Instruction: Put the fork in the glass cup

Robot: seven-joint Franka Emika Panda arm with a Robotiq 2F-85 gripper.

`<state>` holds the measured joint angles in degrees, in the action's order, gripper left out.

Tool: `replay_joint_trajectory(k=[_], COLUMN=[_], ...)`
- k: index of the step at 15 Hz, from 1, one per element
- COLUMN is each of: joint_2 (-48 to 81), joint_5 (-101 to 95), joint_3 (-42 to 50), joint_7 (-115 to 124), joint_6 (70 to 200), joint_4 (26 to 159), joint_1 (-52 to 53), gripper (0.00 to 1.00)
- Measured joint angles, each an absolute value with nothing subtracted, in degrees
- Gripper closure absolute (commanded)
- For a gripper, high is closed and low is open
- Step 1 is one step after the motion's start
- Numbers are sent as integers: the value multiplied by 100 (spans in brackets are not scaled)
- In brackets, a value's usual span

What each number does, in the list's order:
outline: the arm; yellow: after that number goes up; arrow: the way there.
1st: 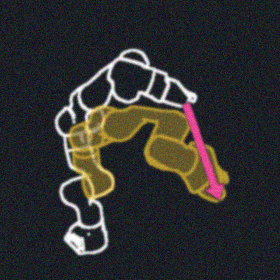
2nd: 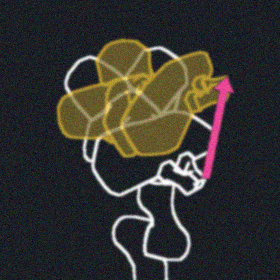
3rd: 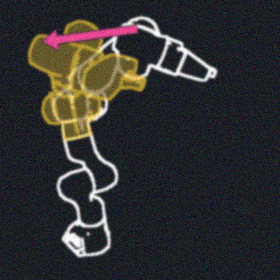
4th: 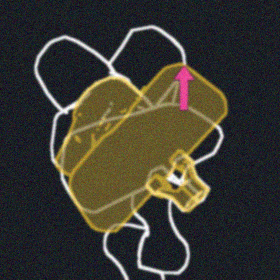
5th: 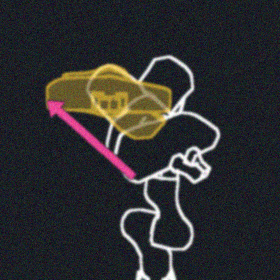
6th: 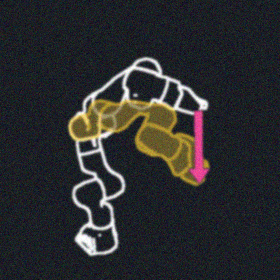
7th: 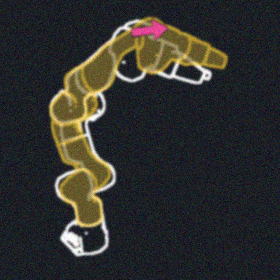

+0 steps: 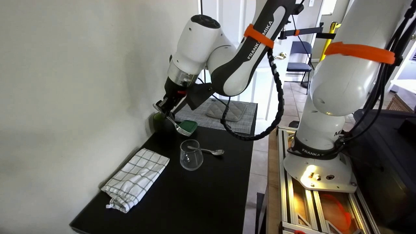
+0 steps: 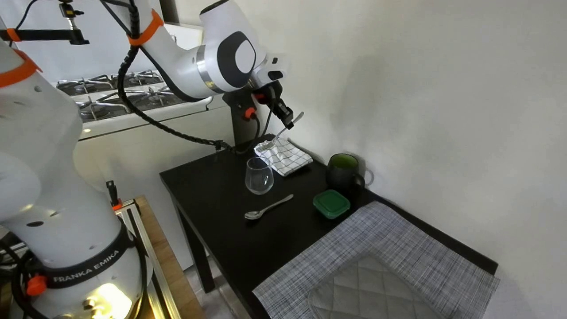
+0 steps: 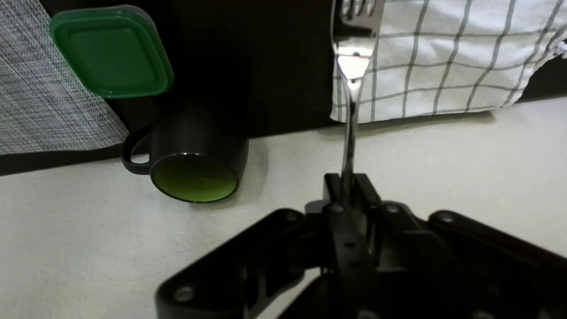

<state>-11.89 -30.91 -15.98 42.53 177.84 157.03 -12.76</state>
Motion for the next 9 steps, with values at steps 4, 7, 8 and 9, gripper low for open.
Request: replay_joint_trajectory(k=[4, 7, 8, 9], joint_2=[-1251, -1248, -1247, -1246], joint_5=[-4341, -5095, -5323, -5549], joint_3=[-2149, -2398, -2460, -2520], joint_7=[5337, 6136, 6392, 6636], joint_6=[17789, 17789, 17789, 17789], joint_4=[15708, 15710, 15710, 15710], joint_1=[-1923, -2147, -2195, -2245], gripper=[98, 98, 98, 98])
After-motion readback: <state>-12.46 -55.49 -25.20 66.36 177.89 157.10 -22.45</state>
